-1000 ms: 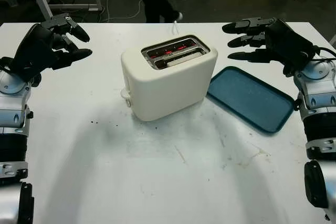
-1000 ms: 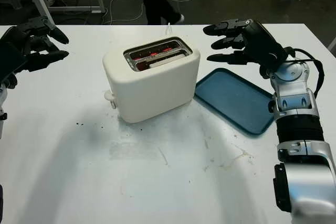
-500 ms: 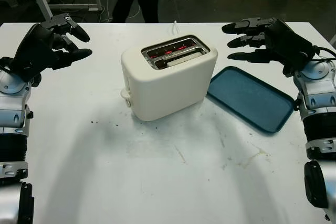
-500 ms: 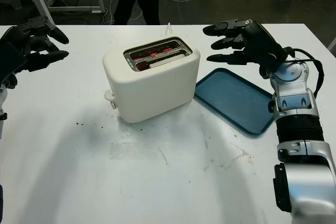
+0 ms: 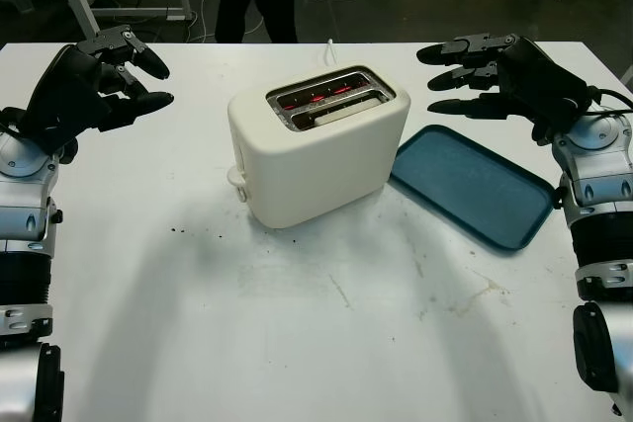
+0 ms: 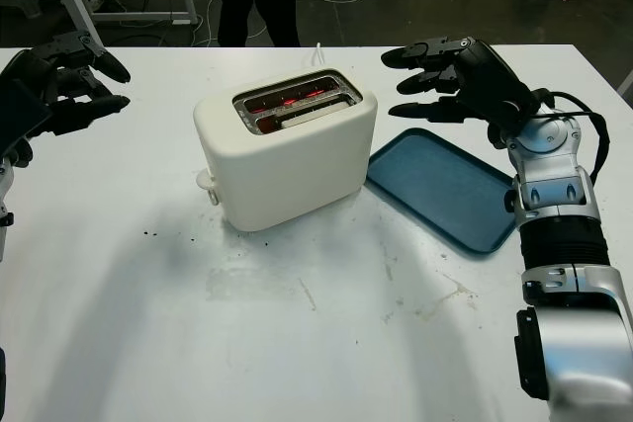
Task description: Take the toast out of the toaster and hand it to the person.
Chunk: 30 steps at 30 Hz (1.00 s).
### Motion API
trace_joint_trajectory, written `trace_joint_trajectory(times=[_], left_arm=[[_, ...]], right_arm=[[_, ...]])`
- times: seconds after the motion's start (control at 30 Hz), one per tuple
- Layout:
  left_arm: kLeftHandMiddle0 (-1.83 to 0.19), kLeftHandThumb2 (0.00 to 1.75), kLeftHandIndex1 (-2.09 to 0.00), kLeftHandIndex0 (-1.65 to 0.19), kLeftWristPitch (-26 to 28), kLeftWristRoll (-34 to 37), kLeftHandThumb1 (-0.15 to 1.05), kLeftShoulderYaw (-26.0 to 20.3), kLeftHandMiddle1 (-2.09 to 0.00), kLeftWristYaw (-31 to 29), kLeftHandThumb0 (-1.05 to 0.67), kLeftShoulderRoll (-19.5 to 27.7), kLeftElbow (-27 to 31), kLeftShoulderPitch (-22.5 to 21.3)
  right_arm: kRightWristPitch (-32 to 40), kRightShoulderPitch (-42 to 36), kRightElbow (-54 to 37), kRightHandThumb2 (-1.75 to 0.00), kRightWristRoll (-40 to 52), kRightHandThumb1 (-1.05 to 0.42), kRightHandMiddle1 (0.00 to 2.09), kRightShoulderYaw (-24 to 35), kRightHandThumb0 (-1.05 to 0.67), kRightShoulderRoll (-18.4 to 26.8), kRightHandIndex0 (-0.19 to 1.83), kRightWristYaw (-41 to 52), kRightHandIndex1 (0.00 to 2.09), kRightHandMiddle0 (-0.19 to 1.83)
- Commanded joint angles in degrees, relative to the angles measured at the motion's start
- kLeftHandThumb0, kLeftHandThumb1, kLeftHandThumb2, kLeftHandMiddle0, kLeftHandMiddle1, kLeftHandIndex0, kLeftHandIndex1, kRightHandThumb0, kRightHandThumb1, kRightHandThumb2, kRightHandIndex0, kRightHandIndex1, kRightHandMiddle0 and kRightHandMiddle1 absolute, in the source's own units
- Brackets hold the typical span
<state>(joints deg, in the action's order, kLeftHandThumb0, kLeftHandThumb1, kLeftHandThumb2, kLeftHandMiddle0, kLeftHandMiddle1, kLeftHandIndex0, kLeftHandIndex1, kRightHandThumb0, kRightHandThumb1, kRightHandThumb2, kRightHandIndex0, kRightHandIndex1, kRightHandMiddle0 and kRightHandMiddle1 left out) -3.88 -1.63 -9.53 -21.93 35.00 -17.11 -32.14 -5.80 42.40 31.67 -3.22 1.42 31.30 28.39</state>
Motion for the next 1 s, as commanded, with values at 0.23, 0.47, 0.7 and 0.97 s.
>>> trace_joint_trajectory(times=[0.23,0.47,0.7,0.97], left_arm=[[-0.54,0.04,-1.43,-0.43,-0.14,0.56,0.92,-0.07,-1.49,-0.09,-1.05,0.18,0.32,0.05],[-0.53,0.05,-1.42,-0.43,-0.60,0.69,0.92,-0.13,-1.49,-0.06,-1.05,0.04,0.06,0.10],[-0.53,0.05,-1.43,-0.42,-0.31,0.54,0.92,-0.02,-1.50,-0.20,-1.05,0.24,0.25,0.11],[-0.52,0.05,-1.44,-0.42,0.10,0.57,0.92,-0.10,-1.51,-0.12,-1.05,0.22,0.44,0.30]], right_arm=[[-0.61,0.72,0.03,0.00,-0.11,-0.74,0.00,0.11,-0.69,0.30,0.57,-0.42,0.55,0.75],[-0.40,0.67,-0.10,0.00,-0.01,-0.73,0.00,0.15,-0.68,0.26,0.57,-0.37,0.54,0.75],[-0.39,0.66,-0.03,0.00,0.35,-0.73,0.00,0.30,-0.68,0.14,0.56,-0.16,0.54,0.75],[0.48,0.62,-0.32,0.00,0.71,-0.73,0.00,0.44,-0.68,0.02,0.56,0.04,0.55,0.74]])
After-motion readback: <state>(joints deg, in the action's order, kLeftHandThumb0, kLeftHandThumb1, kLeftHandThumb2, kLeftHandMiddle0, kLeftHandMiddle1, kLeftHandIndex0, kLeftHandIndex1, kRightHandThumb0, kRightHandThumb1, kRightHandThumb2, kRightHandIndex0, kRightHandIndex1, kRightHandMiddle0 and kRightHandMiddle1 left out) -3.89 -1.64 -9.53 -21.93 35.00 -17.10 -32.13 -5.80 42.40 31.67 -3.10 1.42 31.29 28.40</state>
